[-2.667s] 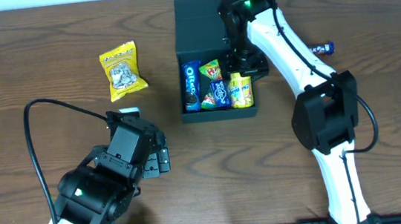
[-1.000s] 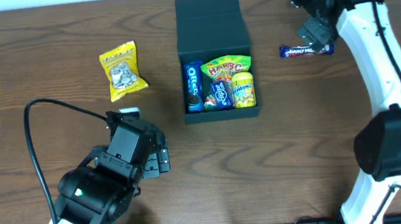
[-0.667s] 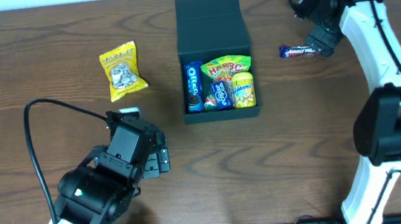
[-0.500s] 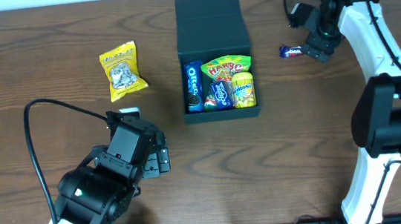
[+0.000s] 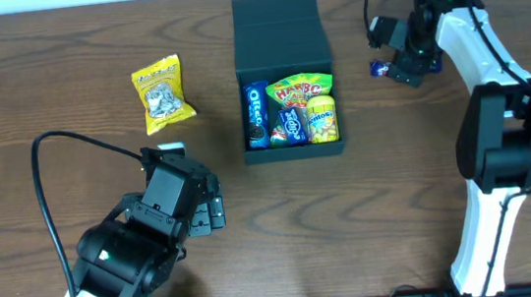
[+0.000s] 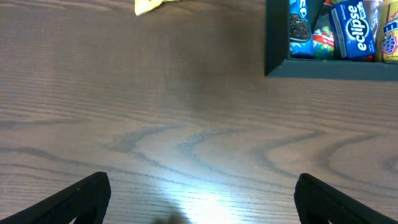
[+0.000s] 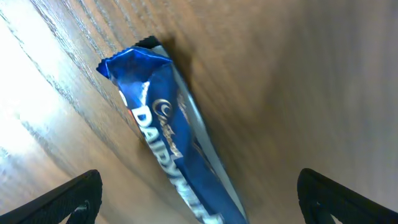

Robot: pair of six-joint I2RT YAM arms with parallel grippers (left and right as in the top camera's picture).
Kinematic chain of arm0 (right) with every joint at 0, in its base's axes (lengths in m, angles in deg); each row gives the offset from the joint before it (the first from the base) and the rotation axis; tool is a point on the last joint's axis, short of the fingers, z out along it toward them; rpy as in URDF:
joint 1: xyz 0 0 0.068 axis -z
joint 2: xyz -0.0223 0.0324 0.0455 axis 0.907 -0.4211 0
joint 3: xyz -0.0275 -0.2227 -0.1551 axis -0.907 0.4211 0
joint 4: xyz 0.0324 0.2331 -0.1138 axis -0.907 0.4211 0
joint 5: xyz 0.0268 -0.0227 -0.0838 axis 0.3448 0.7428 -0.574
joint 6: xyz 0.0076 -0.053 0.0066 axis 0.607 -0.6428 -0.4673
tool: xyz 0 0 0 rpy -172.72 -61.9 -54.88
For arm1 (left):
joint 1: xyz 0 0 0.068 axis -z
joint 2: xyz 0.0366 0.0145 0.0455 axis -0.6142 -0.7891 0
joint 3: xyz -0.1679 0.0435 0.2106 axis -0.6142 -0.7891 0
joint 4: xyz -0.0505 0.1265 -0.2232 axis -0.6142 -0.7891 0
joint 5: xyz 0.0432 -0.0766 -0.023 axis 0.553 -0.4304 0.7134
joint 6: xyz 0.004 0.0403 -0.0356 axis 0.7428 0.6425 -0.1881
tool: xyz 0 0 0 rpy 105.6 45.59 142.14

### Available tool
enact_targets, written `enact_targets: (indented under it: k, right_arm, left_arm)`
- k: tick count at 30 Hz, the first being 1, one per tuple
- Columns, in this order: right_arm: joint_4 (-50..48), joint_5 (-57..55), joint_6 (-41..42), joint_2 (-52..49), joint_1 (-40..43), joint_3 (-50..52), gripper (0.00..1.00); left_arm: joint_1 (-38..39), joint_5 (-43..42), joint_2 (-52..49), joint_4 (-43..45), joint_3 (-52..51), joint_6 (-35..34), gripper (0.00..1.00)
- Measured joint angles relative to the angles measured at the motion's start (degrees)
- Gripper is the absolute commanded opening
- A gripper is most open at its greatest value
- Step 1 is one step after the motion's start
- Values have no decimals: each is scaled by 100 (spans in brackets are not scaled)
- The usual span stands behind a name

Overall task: Pack container
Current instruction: 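Lower the right gripper and grasp the blue Dairy Milk bar's end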

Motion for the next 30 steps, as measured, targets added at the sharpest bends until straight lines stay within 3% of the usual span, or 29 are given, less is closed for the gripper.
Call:
enact_targets:
  k: [21,23,26,30]
  right_arm:
    - [4,127,-33,-234,4,0,99]
    - [46,129,-31,-234,2,0,95]
    - [61,140,-42,-234,2,0,77]
    - [175,153,-13,-234,2,-2,74]
  left_arm:
    - [2,-2,0,2,0,0,95]
    - [2,0,0,0,0,0,95]
    - [2,-2,0,0,0,0,95]
    - [2,0,0,0,0,0,95]
